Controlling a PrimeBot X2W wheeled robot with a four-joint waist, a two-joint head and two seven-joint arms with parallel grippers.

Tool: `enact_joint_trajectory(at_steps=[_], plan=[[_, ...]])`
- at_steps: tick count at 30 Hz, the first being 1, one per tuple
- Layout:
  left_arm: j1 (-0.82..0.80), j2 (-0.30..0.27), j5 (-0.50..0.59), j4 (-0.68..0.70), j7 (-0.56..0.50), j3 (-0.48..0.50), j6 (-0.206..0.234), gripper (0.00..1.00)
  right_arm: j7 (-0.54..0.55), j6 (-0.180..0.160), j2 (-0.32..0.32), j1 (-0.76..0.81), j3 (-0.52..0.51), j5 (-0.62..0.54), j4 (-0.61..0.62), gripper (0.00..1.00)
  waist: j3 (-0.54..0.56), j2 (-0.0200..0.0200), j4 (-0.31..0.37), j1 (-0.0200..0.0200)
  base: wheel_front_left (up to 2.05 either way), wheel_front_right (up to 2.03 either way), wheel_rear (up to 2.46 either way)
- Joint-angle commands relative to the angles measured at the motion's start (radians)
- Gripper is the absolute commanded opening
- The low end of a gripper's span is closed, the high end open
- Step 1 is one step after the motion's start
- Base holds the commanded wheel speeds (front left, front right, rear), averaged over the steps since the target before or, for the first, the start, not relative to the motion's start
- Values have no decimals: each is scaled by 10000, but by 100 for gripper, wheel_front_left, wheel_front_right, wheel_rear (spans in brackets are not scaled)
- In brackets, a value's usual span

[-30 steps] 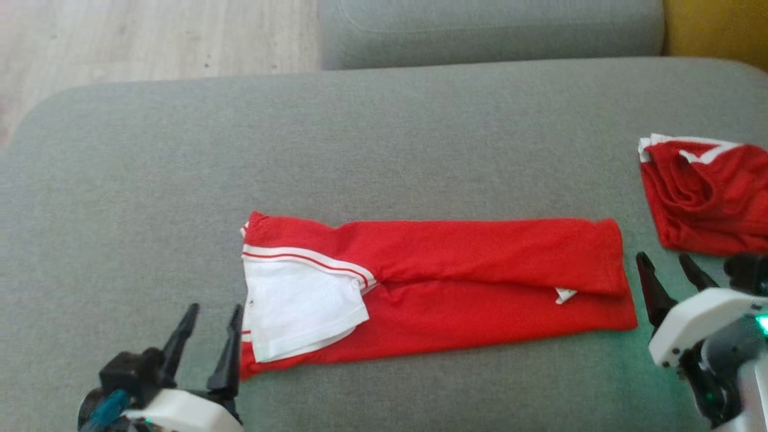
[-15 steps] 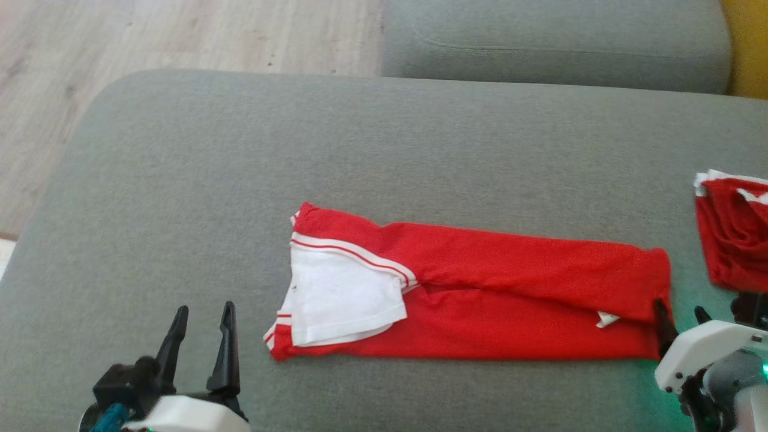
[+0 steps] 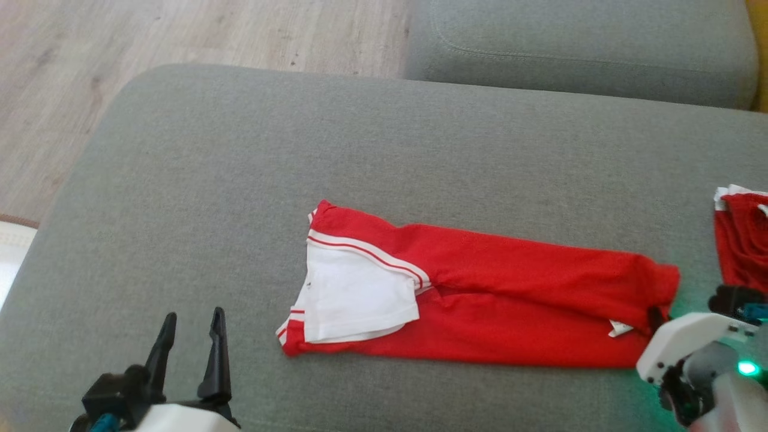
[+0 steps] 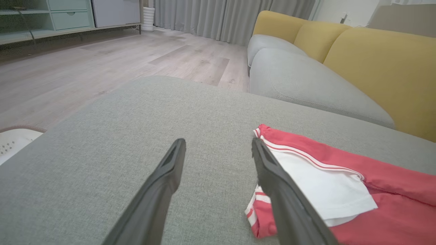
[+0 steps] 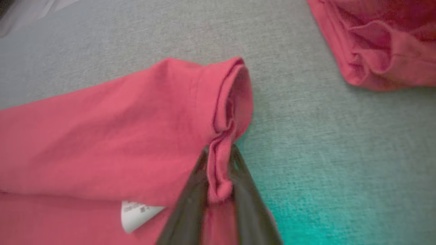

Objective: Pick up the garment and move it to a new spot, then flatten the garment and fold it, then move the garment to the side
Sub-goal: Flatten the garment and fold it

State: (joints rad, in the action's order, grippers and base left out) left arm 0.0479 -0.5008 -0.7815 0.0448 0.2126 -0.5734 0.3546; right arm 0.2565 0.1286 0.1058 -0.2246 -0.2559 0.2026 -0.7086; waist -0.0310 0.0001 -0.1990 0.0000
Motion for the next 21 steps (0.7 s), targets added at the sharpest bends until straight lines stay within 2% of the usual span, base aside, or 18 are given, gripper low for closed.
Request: enact_joint_trajectory(at_steps=[1,8,15,18,21], plan=[[-339,-293,76,341,81,514,93,100,30,21,135,-306,310,51,106,0,43,-1,90,0,0,0,0],[-233,-323,38,403,56,513,142,100,-91,21,879,-542,443,447,756,0,294,-1,654,0,0,0,0],[-144,-266,-2,465,92,526,204,100,766,21,1850,-54,-315,642,2469,0,392,-1,1202,0,0,0,0],[-152,-205,-30,446,101,507,194,100,1146,21,1887,188,-577,619,3146,0,400,-1,1355,0,0,0,0],[-167,-161,-49,388,123,500,160,100,1518,21,1570,326,-529,852,3900,0,437,-1,1478,0,0,0,0]])
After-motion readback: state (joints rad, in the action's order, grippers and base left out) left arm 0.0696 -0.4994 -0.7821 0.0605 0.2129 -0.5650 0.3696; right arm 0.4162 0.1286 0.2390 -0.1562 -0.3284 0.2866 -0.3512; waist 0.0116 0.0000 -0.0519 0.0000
